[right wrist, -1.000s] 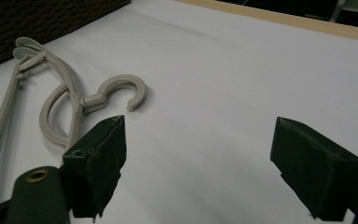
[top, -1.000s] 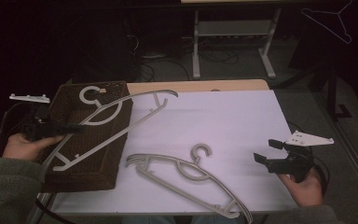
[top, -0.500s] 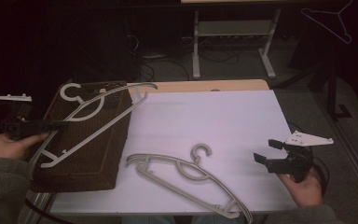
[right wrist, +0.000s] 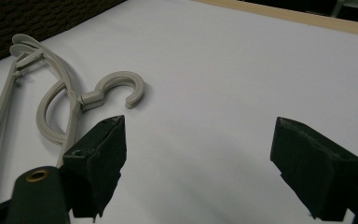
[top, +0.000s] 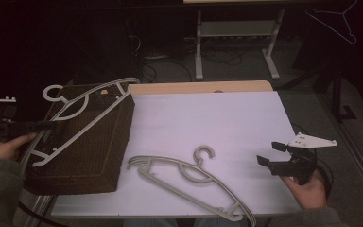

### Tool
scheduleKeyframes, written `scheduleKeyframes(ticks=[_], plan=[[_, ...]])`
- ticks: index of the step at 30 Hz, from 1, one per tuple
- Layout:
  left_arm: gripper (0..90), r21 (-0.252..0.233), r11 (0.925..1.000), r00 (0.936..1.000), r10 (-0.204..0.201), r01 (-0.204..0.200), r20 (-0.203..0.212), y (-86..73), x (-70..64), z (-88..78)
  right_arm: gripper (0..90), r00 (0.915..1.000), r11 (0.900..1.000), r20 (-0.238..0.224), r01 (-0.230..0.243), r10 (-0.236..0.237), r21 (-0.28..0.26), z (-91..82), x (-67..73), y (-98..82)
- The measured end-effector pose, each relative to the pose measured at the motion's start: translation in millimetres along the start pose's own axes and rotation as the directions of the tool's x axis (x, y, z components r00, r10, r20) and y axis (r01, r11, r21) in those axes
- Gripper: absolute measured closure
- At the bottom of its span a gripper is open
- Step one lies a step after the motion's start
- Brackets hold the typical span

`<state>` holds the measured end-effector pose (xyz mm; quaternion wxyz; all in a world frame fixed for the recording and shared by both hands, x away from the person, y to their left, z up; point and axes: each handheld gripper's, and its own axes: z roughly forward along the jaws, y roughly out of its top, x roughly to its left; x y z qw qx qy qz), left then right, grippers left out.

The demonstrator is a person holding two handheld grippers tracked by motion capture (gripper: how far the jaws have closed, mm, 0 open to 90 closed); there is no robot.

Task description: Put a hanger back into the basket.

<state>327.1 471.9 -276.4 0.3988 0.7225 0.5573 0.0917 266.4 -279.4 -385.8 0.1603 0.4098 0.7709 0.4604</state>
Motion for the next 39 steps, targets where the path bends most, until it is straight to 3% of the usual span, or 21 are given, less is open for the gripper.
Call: scheduleKeyframes(ticks=[9, 18, 21, 25, 39], plan=[[82.0, 0.006, 0.9986, 0.9964, -0.051, 0.052, -0.067, -3.8, 18.1, 7.4, 17.4, 1.0, 1.0, 0.0, 0.002, -0.002, 0.002, 0.5, -0.2, -0.3], [81.9, -0.009, 0.9954, 0.9929, -0.096, 0.096, -0.07, -13.0, 31.4, 9.0, 17.4, 1.0, 1.0, 0.002, 0.003, -0.003, 0.001, -0.1, -0.7, -1.1], [81.9, 0.004, 0.9956, 0.9915, -0.093, 0.093, -0.092, -15.1, 34.1, 7.4, 17.4, 1.0, 1.0, 0.0, -0.001, 0.001, 0.002, 0.1, -1.0, -1.1], [81.9, 0.053, 0.9964, 0.9891, -0.058, 0.066, -0.135, -16.5, 32.9, 11.0, 17.4, 1.0, 1.0, -0.003, -0.002, 0.002, 0.004, 1.3, -0.2, -0.8], [81.8, 0.104, 0.9935, 0.9838, -0.029, 0.048, -0.177, -18.2, 28.1, 32.5, 17.4, 1.0, 1.0, -0.003, 0.001, -0.001, 0.002, 0.8, -0.2, -0.3]])
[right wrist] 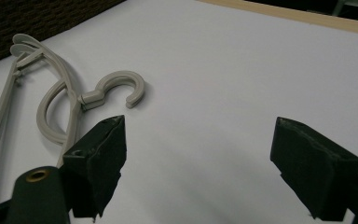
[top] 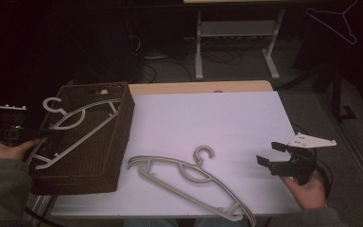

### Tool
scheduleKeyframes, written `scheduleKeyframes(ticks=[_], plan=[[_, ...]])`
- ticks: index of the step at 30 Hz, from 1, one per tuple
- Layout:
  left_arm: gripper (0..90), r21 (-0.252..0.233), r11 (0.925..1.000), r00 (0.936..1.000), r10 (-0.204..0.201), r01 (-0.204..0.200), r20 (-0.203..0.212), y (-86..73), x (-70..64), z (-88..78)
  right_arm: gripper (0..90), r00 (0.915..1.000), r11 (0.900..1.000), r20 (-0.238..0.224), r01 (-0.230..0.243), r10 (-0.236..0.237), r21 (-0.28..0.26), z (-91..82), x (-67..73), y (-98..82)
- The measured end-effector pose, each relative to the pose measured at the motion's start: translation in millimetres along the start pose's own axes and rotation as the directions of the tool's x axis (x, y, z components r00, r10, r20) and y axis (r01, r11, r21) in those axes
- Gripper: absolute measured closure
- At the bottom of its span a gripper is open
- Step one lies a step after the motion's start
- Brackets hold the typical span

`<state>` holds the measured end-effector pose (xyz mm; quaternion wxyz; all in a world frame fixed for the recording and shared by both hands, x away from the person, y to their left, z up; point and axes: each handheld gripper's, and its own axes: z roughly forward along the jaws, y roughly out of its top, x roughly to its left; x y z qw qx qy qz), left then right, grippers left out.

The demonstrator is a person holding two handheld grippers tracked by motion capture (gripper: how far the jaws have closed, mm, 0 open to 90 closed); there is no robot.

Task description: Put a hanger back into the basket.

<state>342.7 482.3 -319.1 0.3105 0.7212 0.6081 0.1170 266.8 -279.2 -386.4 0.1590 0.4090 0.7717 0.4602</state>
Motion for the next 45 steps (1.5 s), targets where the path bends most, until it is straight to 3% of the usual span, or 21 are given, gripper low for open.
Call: scheduleKeyframes(ticks=[14, 21, 24, 28, 31, 34, 39, 42, 45], plan=[[81.8, -0.012, 0.9999, 0.9992, 0.009, -0.009, -0.04, 4.3, -5.7, 5.7, 17.4, 1.0, 1.0, -0.006, 0.0, 0.0, 0.003, 1.9, 2.1, 0.8], [80.0, 0.065, 0.9961, 0.9925, 0.066, -0.06, -0.102, 6.1, -9.9, 13.9, 17.4, 1.0, 1.0, -0.009, 0.003, -0.003, 0.004, 2.0, 2.2, 0.8], [71.1, 0.097, 0.9929, 0.9922, 0.078, -0.069, -0.097, 5.4, -10.8, 17.1, 17.4, 0.9999, 1.0, -0.01, 0.002, -0.002, 0.005, 2.2, 2.3, 0.7], [62.1, 0.092, 0.9926, 0.9918, 0.087, -0.079, -0.093, 5.4, -10.5, 15.2, 17.4, 0.9999, 1.0, -0.012, 0.004, -0.004, 0.006, 3.1, 2.7, 1.0], [60.2, 0.092, 0.9924, 0.9919, 0.09, -0.082, -0.089, 5.2, -10.3, 11.9, 17.4, 0.9999, 1.0, -0.012, 0.006, -0.006, 0.008, 3.8, 2.8, 1.1], [61.4, 0.109, 0.9903, 0.992, 0.095, -0.086, -0.084, 4.4, -10.7, 9.2, 17.4, 0.9999, 1.0, -0.013, 0.006, -0.006, 0.008, 4.2, 3.1, 1.2], [77.1, 0.153, 0.9833, 0.99, 0.112, -0.098, -0.085, 1.6, -8.1, 11.0, 17.4, 0.9999, 1.0, -0.014, 0.008, -0.008, 0.011, 5.8, 4.1, 1.8], [78.6, 0.14, 0.9865, 0.9906, 0.098, -0.084, -0.096, 1.3, -9.3, 13.0, 17.4, 0.9999, 1.0, -0.016, 0.007, -0.007, 0.01, 6.2, 4.4, 2.1], [79.8, 0.125, 0.9855, 0.984, 0.13, -0.115, -0.122, 2.8, -13.5, 17.6, 17.4, 0.9998, 1.0, -0.017, 0.011, -0.011, 0.013, 7.0, 4.3, 2.0]])
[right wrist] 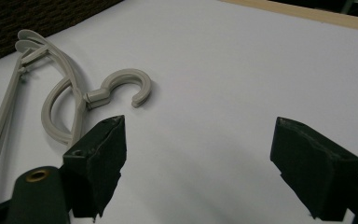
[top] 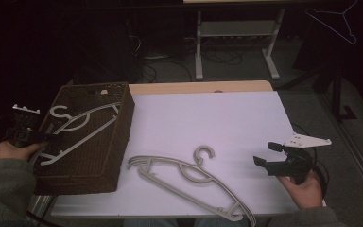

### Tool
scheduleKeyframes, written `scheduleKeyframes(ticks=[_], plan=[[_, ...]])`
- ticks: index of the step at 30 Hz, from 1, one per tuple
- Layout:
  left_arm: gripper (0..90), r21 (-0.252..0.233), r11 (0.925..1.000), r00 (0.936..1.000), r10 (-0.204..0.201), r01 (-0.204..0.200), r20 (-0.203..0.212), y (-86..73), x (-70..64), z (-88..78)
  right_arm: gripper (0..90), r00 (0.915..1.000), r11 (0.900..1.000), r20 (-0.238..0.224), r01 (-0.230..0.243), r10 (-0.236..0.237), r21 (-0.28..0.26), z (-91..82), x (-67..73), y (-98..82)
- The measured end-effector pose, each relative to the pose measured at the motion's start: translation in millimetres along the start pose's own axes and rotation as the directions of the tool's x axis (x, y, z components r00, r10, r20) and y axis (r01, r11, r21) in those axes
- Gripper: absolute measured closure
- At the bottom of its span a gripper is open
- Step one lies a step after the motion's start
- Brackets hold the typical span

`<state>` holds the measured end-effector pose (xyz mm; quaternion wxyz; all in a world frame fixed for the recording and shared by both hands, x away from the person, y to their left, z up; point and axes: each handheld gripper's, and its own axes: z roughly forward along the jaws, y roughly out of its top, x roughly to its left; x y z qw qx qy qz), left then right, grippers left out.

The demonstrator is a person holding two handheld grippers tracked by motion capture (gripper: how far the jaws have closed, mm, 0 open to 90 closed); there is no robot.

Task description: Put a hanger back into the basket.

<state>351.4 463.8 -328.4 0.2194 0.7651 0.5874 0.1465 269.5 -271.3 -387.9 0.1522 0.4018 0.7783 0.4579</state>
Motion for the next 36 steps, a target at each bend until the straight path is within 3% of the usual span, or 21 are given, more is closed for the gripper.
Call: scheduleKeyframes(ticks=[3, 5, 7, 12, 13, 18, 25, 36], plan=[[79.7, 0.039, 0.9991, 0.9994, 0.02, -0.018, -0.029, 2.0, -1.6, 5.9, 17.4, 1.0, 1.0, -0.001, 0.0, 0.0, 0.0, 0.2, -0.1, 0.0], [78.8, 0.052, 0.9985, 0.9996, 0.018, -0.016, -0.023, 0.7, -1.3, 8.6, 17.4, 1.0, 1.0, -0.001, -0.002, 0.002, 0.001, -0.1, -0.1, -0.1], [70.0, 0.037, 0.9993, 0.9999, -0.007, 0.008, -0.009, -0.5, -0.4, 8.3, 17.4, 1.0, 1.0, -0.002, -0.004, 0.004, 0.001, -0.3, -0.2, -0.4], [62.4, -0.011, 0.9998, 0.9997, -0.017, 0.017, 0.015, 0.2, 1.1, -0.9, 17.4, 1.0, 1.0, -0.003, -0.004, 0.004, 0.004, 0.1, 0.5, -0.5], [62.0, -0.012, 0.9999, 0.9999, -0.001, 0.001, 0.016, 0.9, 1.5, -3.4, 17.4, 1.0, 1.0, -0.003, -0.001, 0.001, 0.003, 0.2, 0.5, -0.3], [62.0, -0.043, 0.9991, 0.9986, 0.003, -0.001, 0.053, 1.0, -2.0, -10.4, 17.4, 1.0, 1.0, -0.004, 0.001, -0.001, 0.001, 0.4, 1.1, 0.4], [61.7, -0.048, 0.9981, 0.9964, 0.042, -0.039, 0.074, 0.8, -11.0, -11.1, 17.3, 1.0, 1.0, -0.006, 0.003, -0.002, 0.005, 0.8, 0.8, 0.7], [60.9, -0.071, 0.996, 0.9938, 0.059, -0.053, 0.093, 0.6, -16.6, -15.6, 17.3, 1.0, 1.0, -0.003, -0.007, 0.007, -0.002, 0.0, -0.6, 0.8]])
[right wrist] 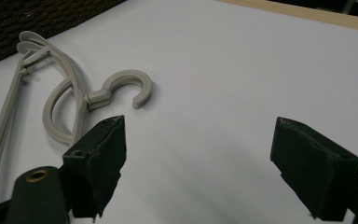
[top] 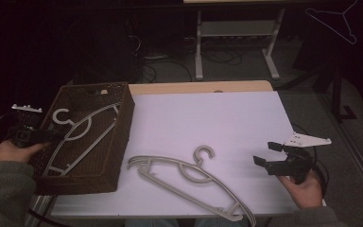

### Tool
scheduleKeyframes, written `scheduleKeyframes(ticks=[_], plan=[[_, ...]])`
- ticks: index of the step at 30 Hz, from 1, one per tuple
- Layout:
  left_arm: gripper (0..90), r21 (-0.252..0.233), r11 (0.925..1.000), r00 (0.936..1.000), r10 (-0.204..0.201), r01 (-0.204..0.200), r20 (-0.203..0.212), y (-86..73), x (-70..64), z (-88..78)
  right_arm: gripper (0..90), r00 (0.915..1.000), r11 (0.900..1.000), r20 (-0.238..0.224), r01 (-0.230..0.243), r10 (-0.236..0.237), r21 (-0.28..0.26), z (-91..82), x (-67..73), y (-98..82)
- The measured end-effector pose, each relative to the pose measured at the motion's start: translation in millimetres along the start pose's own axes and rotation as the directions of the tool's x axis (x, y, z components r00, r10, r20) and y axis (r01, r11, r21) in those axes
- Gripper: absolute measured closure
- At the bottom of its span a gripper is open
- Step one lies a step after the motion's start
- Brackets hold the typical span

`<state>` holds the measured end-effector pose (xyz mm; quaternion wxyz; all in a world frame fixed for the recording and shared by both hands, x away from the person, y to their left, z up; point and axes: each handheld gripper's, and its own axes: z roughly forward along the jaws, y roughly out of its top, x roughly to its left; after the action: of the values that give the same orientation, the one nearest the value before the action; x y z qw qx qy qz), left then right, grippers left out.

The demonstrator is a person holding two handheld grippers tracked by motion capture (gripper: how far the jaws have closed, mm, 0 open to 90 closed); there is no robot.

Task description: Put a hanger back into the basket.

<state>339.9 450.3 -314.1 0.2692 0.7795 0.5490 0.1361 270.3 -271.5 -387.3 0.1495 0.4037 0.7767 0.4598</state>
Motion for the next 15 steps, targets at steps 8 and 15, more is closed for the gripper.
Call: scheduleKeyframes(ticks=[8, 15], plan=[[59.0, -0.023, 0.9992, 0.9991, 0.033, -0.033, 0.026, 0.6, -8.9, -4.6, 17.2, 1.0, 1.0, 0.004, 0.0, 0.0, 0.003, -0.8, 0.5, -0.2], [57.0, -0.045, 0.9973, 0.9969, 0.061, -0.059, 0.049, 2.7, -20.8, -10.4, 17.2, 1.0, 1.0, 0.0, 0.0, 0.0, 0.005, -0.1, 1.0, 0.4]])
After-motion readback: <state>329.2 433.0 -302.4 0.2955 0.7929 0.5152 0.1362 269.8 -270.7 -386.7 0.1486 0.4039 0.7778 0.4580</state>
